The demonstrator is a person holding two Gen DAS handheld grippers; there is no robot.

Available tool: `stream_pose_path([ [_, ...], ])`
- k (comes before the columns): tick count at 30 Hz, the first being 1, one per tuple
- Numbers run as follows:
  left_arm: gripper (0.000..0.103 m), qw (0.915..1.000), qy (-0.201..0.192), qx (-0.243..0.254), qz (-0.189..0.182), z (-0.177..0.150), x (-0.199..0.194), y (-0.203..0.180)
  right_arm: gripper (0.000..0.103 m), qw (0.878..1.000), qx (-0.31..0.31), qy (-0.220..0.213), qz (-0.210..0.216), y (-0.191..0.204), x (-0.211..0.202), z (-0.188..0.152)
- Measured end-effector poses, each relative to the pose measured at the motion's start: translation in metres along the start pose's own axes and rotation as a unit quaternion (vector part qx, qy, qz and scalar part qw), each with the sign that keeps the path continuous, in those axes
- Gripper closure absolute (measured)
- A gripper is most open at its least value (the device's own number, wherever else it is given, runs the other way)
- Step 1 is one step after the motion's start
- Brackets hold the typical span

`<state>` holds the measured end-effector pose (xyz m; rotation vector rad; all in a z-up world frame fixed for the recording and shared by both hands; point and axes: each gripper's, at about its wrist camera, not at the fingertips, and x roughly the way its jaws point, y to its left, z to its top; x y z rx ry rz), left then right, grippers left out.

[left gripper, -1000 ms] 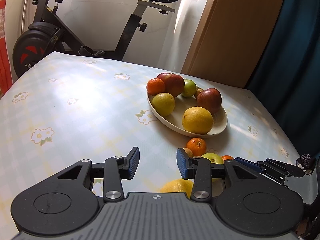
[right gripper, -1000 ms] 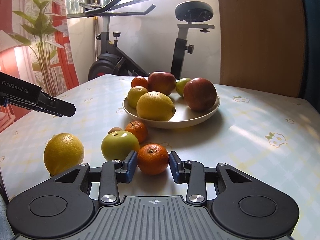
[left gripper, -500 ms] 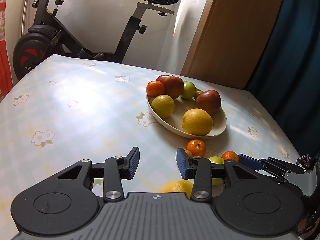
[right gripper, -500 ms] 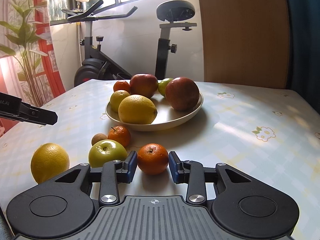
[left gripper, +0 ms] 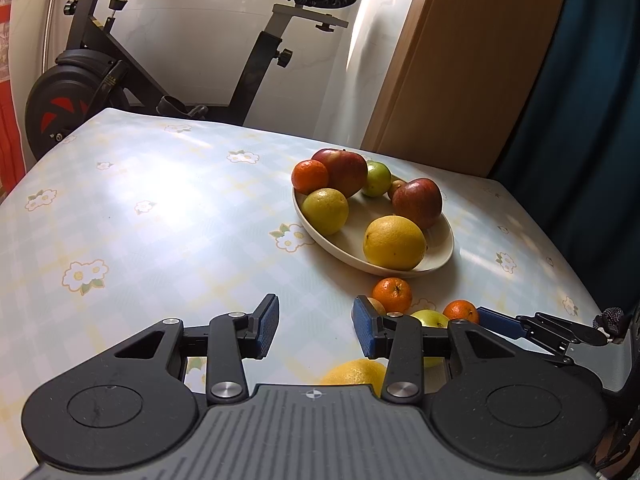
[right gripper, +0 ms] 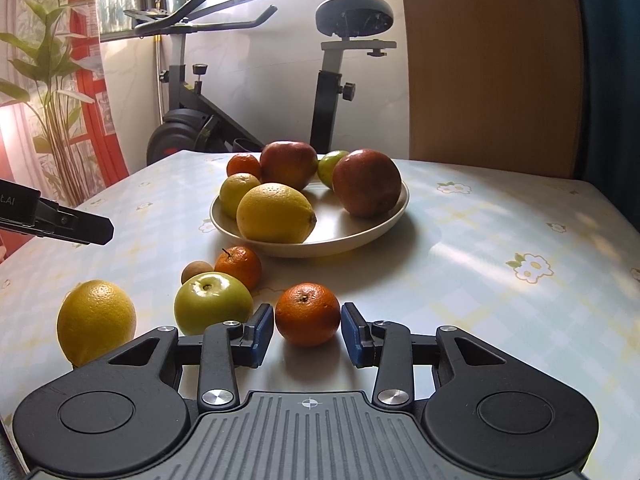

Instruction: Organize fruits

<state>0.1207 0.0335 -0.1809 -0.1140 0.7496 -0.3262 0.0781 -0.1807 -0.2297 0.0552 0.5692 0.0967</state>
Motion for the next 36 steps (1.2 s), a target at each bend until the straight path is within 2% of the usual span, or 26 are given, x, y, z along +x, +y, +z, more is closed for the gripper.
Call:
stream_pose_path([
  [3,0.060,1.0000,0.002,0.001,-0.001,0.000,0.001,0.000,0.068,1.000,-0.005,0.009,-0.006,0.002,0.004,0.001],
  [22,0.060,1.0000,0.009,0.003,-0.003,0.000,0.003,0.000,0.069,1.000,-0.002,-0.001,0.002,-0.001,0.000,-0.002],
  [29,0.060,0.9992,0.035,-0.003,-0.020,0.010,0.013,0.002,0.069,1.000,0.002,0.005,0.007,-0.002,0.001,-0.001],
  [36,0.061,0.9980,0.037,0.024,-0.045,0.028,0.017,-0.005,0.070,1.000,0.010,0.005,0.010,-0.004,0.003,-0.001],
])
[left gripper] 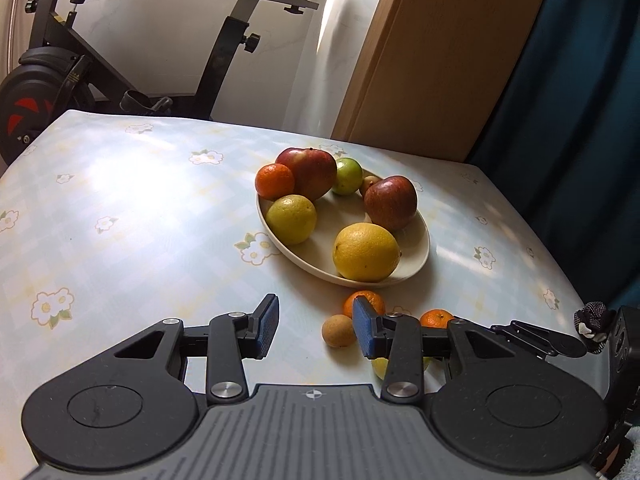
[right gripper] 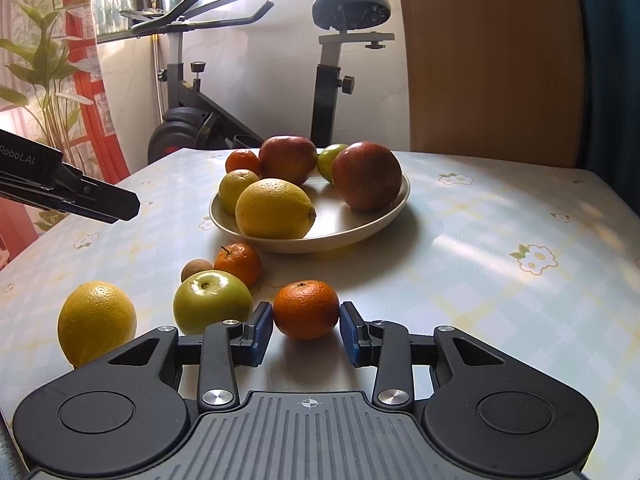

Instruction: Organize fruits

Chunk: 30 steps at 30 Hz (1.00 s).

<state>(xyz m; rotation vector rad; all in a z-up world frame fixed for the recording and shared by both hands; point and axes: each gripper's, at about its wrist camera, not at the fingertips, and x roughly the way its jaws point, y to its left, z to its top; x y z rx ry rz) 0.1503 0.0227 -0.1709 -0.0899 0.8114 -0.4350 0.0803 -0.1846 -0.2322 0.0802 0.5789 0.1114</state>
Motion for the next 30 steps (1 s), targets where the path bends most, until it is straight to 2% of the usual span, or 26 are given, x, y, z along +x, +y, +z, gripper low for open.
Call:
stream_pose_path([
  [7,0.061,0.9984,0.047,-0.001,-0.032,0.012,0.018,0.003,0.069,1.000,0.002,0.000,0.002,-0.001,0.001,0.000],
  [14,0.066,0.9947,0.080,0.057,-0.031,0.005,0.036,-0.002,0.069,1.000,0.000,0.000,0.001,-0.001,0.000,0.000],
  [23,0.066,0.9898,0.098,0.092,-0.047,0.003,0.053,-0.011,0.069,1.000,0.001,0.000,0.001,-0.001,0.000,0.000],
  [30,0.066,0.9894,0.108,0.087,-0.042,0.001,0.062,-0.012,0.069,1.000,0.000,0.000,0.001,-0.001,0.000,0.000],
])
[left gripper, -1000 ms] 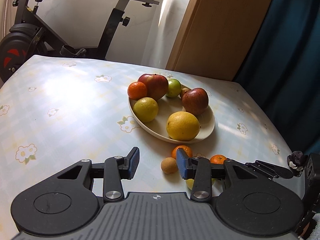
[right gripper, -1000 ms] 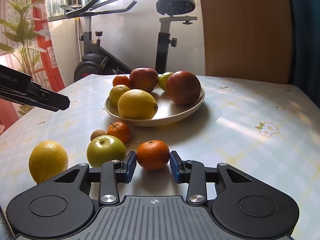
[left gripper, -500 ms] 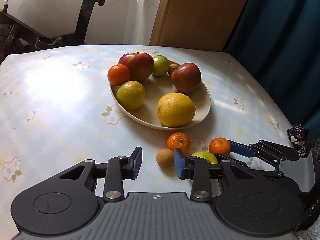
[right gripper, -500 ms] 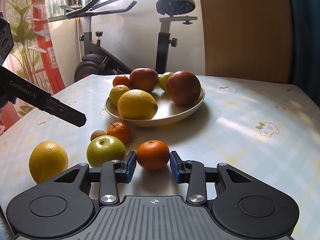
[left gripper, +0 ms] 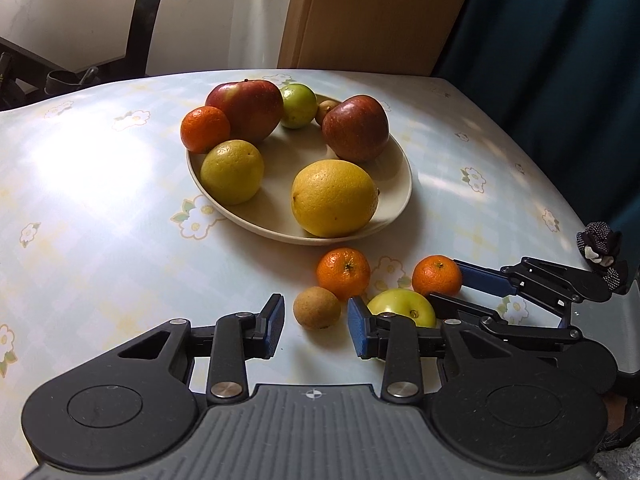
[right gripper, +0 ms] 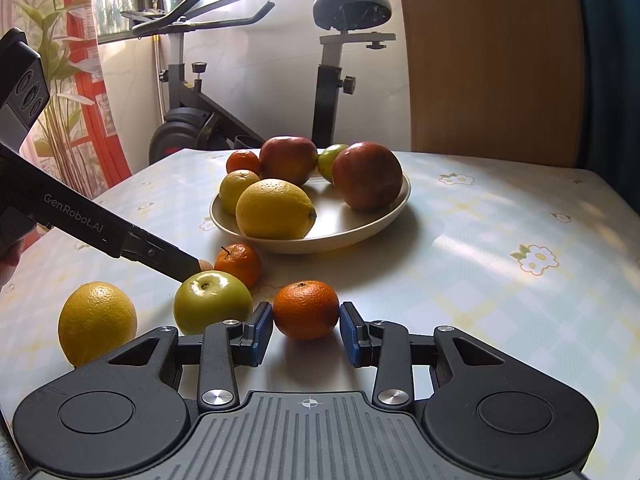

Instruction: Organize fruits

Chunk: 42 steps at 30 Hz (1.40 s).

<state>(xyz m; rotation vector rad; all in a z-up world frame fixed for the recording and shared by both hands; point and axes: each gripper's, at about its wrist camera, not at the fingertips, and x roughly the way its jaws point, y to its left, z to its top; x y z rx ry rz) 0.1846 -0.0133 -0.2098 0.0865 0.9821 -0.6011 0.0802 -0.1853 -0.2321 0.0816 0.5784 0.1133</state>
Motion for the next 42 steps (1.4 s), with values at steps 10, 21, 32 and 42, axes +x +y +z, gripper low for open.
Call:
stream_pose_path([
  [10,0.066,1.0000,0.009,0.000,0.002,0.000,0.011,0.001,0.069,1.000,0.000,0.000,0.000,0.000,0.000,0.000],
  [21,0.069,0.9999,0.009,0.009,0.004,-0.001,0.018,-0.002,0.069,1.000,0.001,0.000,0.000,0.000,0.000,0.000],
  [32,0.073,0.9997,-0.007,0.021,0.008,-0.005,0.010,-0.002,0.069,1.000,0.000,0.002,0.001,0.001,0.000,0.000],
  [42,0.073,0.9994,-0.020,0.022,0.015,-0.008,-0.002,0.000,0.069,1.000,0.001,0.008,0.002,0.002,0.002,-0.001],
])
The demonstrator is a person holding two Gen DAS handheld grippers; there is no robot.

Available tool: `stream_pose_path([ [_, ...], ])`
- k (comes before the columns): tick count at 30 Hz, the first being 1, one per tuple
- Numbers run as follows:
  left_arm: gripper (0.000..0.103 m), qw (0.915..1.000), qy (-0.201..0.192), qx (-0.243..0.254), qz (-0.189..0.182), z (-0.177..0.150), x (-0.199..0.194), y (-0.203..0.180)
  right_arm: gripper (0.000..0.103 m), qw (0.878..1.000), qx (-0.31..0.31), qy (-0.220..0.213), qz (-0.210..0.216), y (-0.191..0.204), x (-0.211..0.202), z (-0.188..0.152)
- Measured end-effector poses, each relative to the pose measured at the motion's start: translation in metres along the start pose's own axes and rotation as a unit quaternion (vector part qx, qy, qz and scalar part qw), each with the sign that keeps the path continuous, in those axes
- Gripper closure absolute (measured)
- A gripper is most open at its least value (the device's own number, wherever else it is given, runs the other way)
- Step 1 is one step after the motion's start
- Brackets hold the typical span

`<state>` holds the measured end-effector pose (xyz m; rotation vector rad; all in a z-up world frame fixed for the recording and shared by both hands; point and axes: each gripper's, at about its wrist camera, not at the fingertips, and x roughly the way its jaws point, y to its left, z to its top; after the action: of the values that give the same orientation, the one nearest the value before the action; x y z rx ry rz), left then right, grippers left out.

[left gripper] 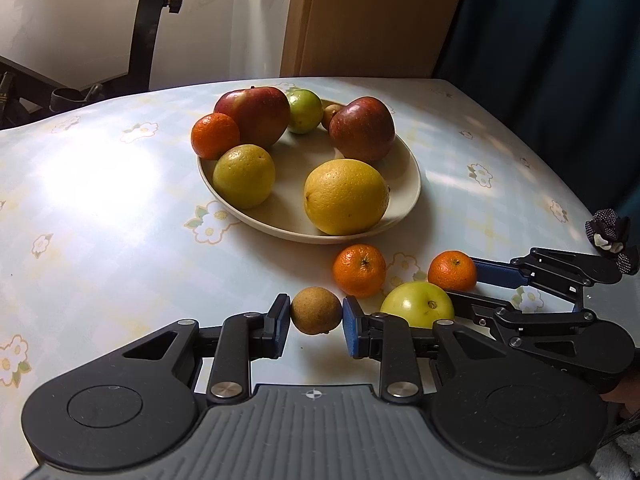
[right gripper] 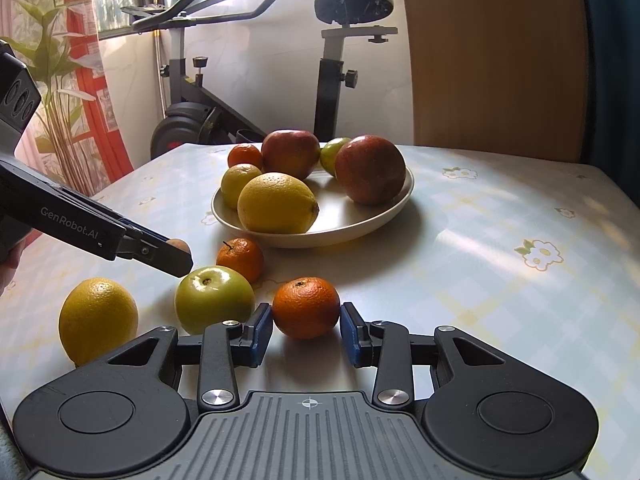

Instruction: Organize fruits

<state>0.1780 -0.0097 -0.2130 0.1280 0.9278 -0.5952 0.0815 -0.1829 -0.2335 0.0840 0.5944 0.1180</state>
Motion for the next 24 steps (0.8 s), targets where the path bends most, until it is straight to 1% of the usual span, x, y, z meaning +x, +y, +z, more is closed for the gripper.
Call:
stream_pose_path([
  [7,0.073,0.9998,-0.017,-0.001,-0.001,0.006,-0.012,0.000,0.070,1.000,0.022,-0.014,-0.010,-0.007,-0.006,0.001],
  [9,0.073,0.9997,-0.025,0.002,0.000,0.008,-0.019,0.000,0.070,0.999,0.029,-0.011,-0.011,-0.010,-0.008,0.002],
  [13,0.073,0.9991,-0.043,0.005,-0.001,0.016,-0.033,0.002,0.070,0.999,0.028,-0.016,-0.009,-0.015,-0.018,0.012],
  [19,0.073,0.9974,-0.071,0.008,0.006,0.038,-0.049,0.005,0.070,0.999,0.006,-0.043,-0.009,-0.020,-0.032,0.049],
  [24,0.073,0.9954,-0.094,0.013,0.015,0.062,-0.053,0.006,0.070,0.998,-0.023,-0.059,-0.012,-0.023,-0.027,0.080],
])
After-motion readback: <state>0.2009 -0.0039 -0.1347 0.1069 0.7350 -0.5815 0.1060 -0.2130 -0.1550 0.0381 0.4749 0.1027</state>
